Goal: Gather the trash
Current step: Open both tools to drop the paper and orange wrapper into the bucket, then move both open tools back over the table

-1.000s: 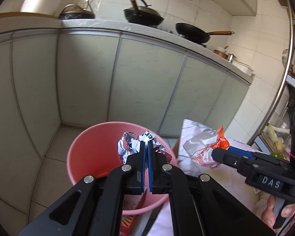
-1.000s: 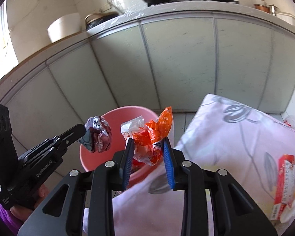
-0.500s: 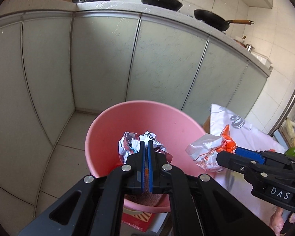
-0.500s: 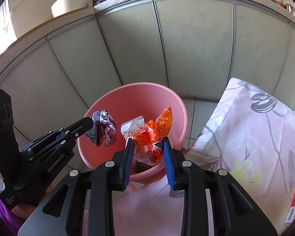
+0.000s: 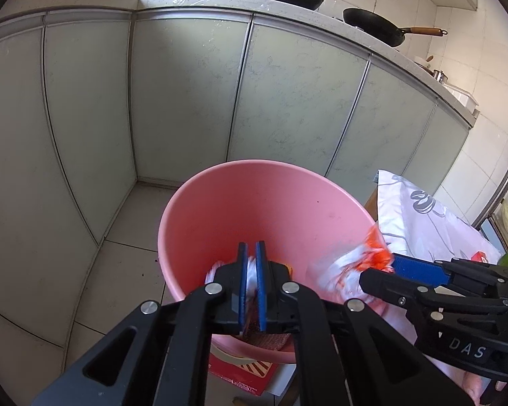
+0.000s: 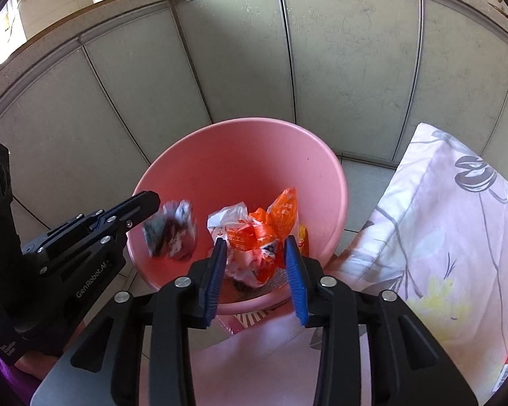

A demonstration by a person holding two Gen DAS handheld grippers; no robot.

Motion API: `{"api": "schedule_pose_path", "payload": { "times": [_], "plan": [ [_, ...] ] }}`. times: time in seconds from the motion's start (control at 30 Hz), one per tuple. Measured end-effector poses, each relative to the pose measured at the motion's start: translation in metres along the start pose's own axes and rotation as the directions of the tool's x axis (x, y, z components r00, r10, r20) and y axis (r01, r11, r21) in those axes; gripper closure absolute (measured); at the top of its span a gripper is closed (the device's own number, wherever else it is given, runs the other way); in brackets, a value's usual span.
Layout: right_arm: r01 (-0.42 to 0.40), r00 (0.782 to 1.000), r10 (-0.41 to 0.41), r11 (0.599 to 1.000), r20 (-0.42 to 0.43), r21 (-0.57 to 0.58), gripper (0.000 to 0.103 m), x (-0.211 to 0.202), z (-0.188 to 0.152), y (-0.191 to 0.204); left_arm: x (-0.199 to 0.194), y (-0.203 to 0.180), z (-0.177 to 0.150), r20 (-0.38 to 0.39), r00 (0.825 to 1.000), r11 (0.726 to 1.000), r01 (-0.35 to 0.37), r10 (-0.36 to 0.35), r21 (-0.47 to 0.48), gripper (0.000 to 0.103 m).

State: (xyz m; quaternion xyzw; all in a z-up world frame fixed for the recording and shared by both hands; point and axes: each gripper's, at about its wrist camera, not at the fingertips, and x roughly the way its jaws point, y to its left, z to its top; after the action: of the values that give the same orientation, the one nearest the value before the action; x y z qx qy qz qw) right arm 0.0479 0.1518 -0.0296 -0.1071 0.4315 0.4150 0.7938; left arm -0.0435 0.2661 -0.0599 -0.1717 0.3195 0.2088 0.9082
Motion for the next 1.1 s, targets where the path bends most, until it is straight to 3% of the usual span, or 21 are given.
{"api": "schedule_pose_path", "payload": {
  "times": [0.17,0.53,0.77,0.97,1.1],
  "plan": [
    [-0.009,1.000,0.009,1.000,0.019,0.018,0.063,-0.007,-0.001,-0.005,-0.005,0.003,0.003,0.005,1.000,1.000,-0.005,0.005,-0.020,0.083],
    [-0.014,0.996,0.010,0.999,0.094,0.043,0.062,-0.040,-0.008,-0.016,-0.034,-0.013,0.013,0.055,0.997,0.998,0.063,-0.062,-0.010,0.080],
    [0.073,0.984,-0.080,0.996,0.159,0.050,0.062,-0.078,-0.025,-0.024,-0.055,-0.039,0.019,0.088,0.982,0.986,0.164,-0.165,0.026,0.080],
    [0.127,0.971,-0.147,0.986,0.189,0.111,0.062,-0.119,-0.051,-0.051,-0.066,-0.080,0.013,0.059,0.964,0.960,0.251,-0.260,0.126,0.080],
    [0.139,0.966,-0.178,0.970,0.190,0.199,0.062,-0.147,-0.074,-0.084,-0.072,-0.118,0.002,0.009,0.942,0.921,0.326,-0.335,0.211,0.079]
  ]
}}
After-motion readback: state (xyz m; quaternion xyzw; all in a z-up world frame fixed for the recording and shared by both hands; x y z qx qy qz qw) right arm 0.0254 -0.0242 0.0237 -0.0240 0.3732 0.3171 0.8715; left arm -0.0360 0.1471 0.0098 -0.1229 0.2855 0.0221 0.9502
